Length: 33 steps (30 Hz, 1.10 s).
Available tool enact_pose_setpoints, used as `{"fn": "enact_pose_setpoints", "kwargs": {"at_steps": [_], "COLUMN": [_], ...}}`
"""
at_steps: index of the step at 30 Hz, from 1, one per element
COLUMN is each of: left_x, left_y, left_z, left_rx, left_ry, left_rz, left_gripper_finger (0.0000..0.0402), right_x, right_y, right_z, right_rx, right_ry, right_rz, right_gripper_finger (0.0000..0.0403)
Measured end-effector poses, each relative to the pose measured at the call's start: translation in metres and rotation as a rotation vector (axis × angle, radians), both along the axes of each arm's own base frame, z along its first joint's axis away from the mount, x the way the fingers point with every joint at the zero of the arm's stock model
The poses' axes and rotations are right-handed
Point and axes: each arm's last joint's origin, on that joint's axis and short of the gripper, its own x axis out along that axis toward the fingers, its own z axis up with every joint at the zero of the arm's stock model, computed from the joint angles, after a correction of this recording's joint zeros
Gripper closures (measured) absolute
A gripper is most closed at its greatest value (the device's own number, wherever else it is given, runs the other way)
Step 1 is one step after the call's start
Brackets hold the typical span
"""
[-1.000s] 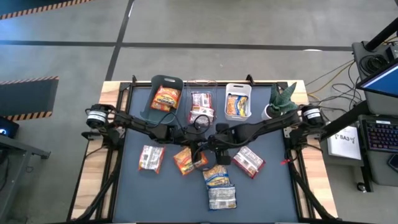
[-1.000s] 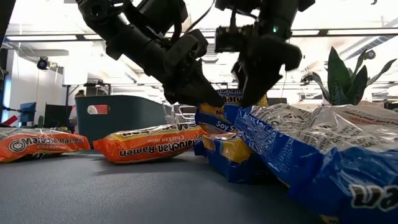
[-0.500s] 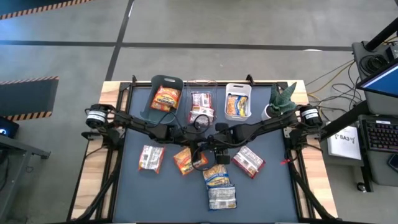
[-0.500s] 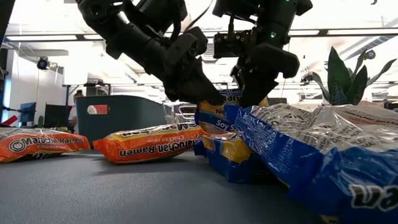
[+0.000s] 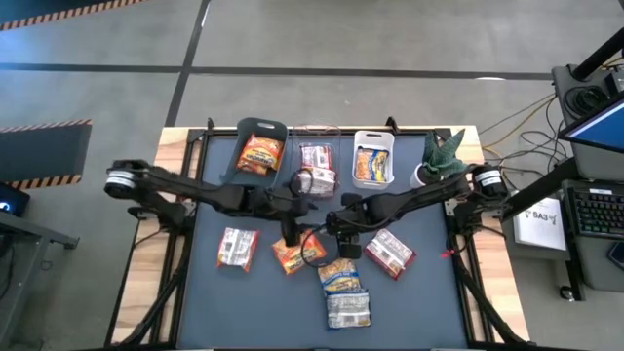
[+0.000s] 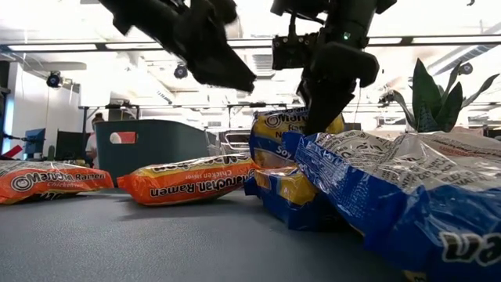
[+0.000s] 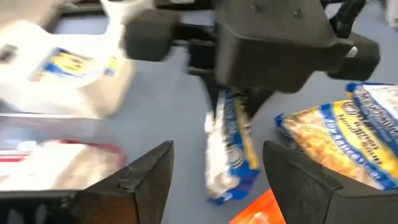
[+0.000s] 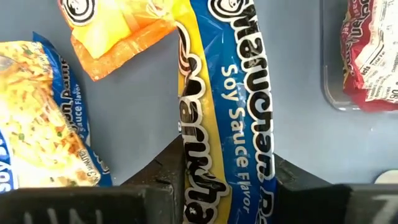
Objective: Sort Maruchan noodles
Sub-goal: Put the blue noodle pack into the white bin
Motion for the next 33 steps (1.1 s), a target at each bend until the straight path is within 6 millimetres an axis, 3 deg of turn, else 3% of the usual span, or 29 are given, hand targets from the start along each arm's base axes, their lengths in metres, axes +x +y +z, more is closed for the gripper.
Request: {"fn": "enact_pose_setpoints", "kwargs": {"at_steps": [4,8,16,24,33], "left_x": [-0.020,-0.039,-0.060,-0.065,-0.065], "left_y": [0.004,0.007,0.012,0.013,0.013], "left_z": [0.026,0.050,0.068,0.071,0.070], "left_rx": [0.079,0.138,0.257,0.335,0.366], "left_ry": [-0.051,-0.105,-0.116,-0.094,-0.081], "left_rz": [0.047,0.090,0.175,0.183,0.167], "left_gripper_finger": [0.0174,0.0178,0.0183,0.0183,0.0183], "right_x": [-0.001,-0.002,-0.005,-0.023,-0.052], "right_y": [0.000,-0.003,-0.022,-0.070,-0.136], "right_z": [0.012,0.036,0.093,0.140,0.143], "right_rx": [0.021,0.063,0.201,0.264,0.212], "right_ry": [-0.031,-0.075,-0.155,-0.242,-0.259], "right_rz": [-0.040,-0.125,-0.390,-0.682,-0.914], "right_gripper_finger": [0.0294,0.0296,0.0296,0.0296,0.0296]}}
